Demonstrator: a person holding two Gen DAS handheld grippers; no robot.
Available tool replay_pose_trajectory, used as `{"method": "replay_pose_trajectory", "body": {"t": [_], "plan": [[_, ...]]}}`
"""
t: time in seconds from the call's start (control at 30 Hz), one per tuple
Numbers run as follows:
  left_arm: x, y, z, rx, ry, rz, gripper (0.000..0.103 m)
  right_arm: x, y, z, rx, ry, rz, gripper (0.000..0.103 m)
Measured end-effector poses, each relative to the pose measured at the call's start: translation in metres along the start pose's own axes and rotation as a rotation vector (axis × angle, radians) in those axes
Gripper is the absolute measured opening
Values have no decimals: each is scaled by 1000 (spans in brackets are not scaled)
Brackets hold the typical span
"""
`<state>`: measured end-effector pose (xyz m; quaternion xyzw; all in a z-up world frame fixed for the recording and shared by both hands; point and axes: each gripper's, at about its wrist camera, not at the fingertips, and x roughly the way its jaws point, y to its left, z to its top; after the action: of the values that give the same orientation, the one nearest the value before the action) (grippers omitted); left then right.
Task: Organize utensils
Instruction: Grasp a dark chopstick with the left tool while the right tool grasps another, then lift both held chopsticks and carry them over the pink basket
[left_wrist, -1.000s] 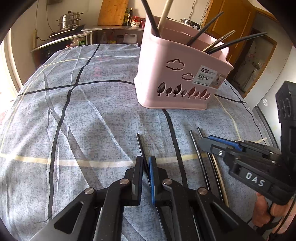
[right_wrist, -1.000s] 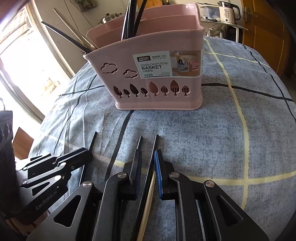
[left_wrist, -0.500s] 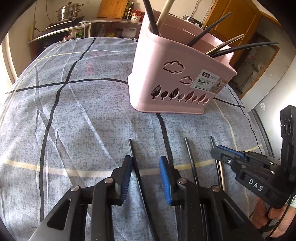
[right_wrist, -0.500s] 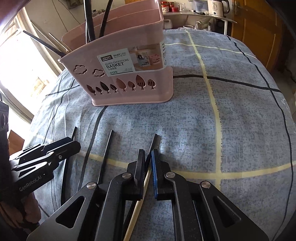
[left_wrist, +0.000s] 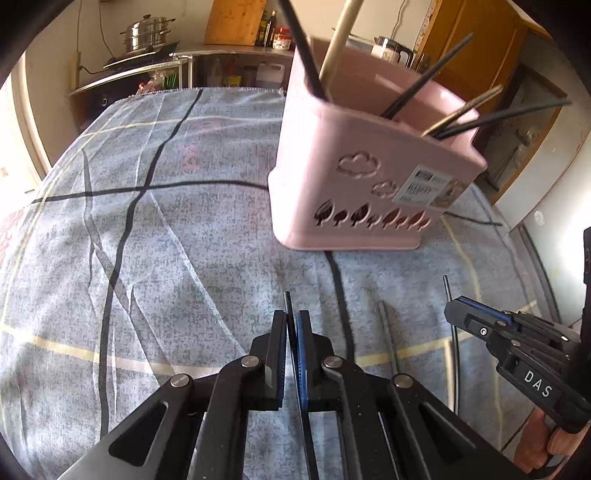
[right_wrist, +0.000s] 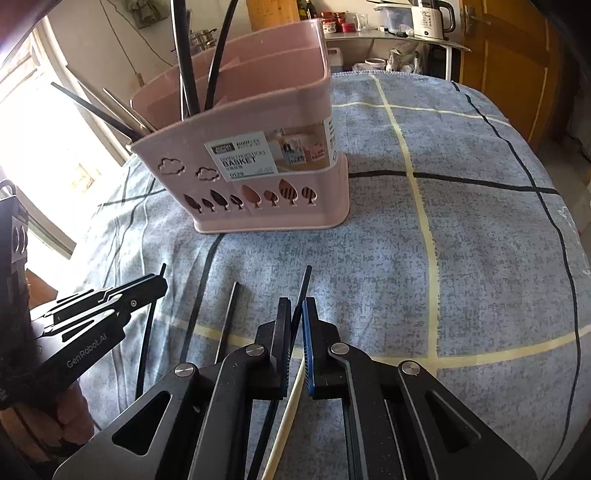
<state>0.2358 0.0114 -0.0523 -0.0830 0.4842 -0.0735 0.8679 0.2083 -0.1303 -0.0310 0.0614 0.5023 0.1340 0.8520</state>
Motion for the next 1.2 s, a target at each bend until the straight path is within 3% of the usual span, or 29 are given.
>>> {"method": "replay_pose_trajectory", "body": {"t": [0.33, 0.7, 1.2], "plan": [[-82, -22, 24, 57, -179, -75, 4, -73, 5, 20, 4, -185, 63, 5], [-154, -36, 54, 112, -358, -107, 4, -142, 21, 44, -36, -405, 77, 4], [-176, -21, 33, 75, -386, -119, 4, -147, 15, 21, -25, -393, 76, 4]]}}
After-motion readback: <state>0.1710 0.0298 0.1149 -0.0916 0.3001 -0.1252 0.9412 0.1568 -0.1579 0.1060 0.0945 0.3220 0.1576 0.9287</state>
